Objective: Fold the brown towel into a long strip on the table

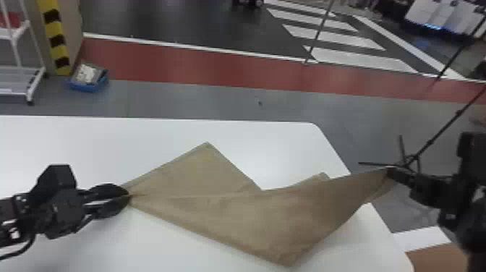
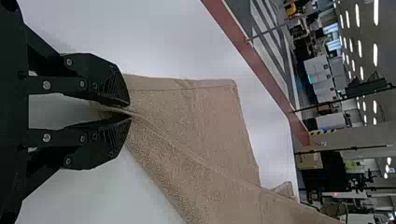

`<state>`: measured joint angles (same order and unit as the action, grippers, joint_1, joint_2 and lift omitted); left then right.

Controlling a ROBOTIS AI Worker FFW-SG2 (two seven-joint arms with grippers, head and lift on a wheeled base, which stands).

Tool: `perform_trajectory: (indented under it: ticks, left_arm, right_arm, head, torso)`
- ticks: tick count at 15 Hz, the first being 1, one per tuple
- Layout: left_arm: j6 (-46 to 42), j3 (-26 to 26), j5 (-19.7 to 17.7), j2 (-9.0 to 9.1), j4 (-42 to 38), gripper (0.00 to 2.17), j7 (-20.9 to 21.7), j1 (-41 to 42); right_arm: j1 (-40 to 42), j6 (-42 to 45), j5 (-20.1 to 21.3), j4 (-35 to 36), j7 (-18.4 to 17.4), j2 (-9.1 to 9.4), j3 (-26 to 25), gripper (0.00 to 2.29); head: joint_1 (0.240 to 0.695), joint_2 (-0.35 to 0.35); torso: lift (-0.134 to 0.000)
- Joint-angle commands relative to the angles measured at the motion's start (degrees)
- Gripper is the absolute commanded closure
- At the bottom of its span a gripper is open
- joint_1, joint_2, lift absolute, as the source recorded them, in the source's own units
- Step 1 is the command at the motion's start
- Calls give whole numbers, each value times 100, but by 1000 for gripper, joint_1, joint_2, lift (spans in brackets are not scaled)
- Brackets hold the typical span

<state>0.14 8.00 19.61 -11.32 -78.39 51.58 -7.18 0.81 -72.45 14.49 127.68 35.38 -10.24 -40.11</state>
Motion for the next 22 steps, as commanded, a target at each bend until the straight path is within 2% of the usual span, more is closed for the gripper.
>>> perform_trajectory:
  ticks: [1, 4, 6, 9, 11, 12, 13, 15, 16, 17, 20, 22]
  left_arm:
    - [-70, -44, -1, -2, -53, 1710, -25, 85]
    - [-70, -246, -10, -2, -220, 1713, 71, 208]
    - [35, -809, -177, -11, -879, 1713, 177, 524]
    - [774, -1846, -546, -37, -2330, 1713, 317, 1087]
    - [1231, -2452, -889, -46, -3077, 1713, 309, 1359]
    - [1512, -2672, -1029, -46, -3358, 1713, 221, 1403]
    - [1758, -2786, -1117, -46, -3525, 1713, 71, 1421]
    - [2057, -2725, -1135, -46, -3560, 1713, -474, 1271]
    - [2215, -2566, -1108, -46, -3481, 1713, -693, 1069]
    - [2250, -2382, -1099, -46, -3288, 1713, -931, 841]
    - [2356, -1784, -1029, -11, -2259, 1713, -1546, -275]
    - [2619, -1573, -1038, 16, -1794, 1713, -1854, -987]
  right_arm:
    - [-1, 7, -8, -23, 4, 5, 3, 2010]
    - [-1, -11, -26, -32, 4, 5, 3, 2010]
    - [-63, -28, -61, -15, -5, -31, 56, 2010]
    - [-256, -169, -122, 126, 12, -75, 188, 2010]
    - [-318, -151, -166, 214, 12, -92, 478, 2010]
    - [-327, -134, -87, 223, 12, -145, 847, 2010]
    - [-371, -134, 18, 223, 12, -180, 1216, 2010]
    - [-713, -63, 379, 126, 4, -171, 2165, 2010]
    - [-959, -11, 484, -50, 12, -119, 2517, 2010]
    - [-1276, 200, 546, -340, 12, -48, 2833, 2010]
    - [-2243, 1079, 563, -1421, 12, 418, 3132, 2010]
    - [-2735, 1659, 625, -1939, 12, 611, 3150, 2010]
  head:
    - [695, -350]
    - [695, -350]
    - [695, -350]
    - [695, -350]
    - [695, -350]
    - [695, -350]
    - [695, -318]
    - [695, -239]
    - [688, -163]
    - [672, -126]
    - [611, -54]
    - [562, -29]
  torso:
    - [-121]
    - [-121]
    - [-121]
    - [-121]
    - [-121]
    - [-121]
    - [-121]
    - [-121]
    - [-121]
    - [-121]
    - [-121]
    - [-121]
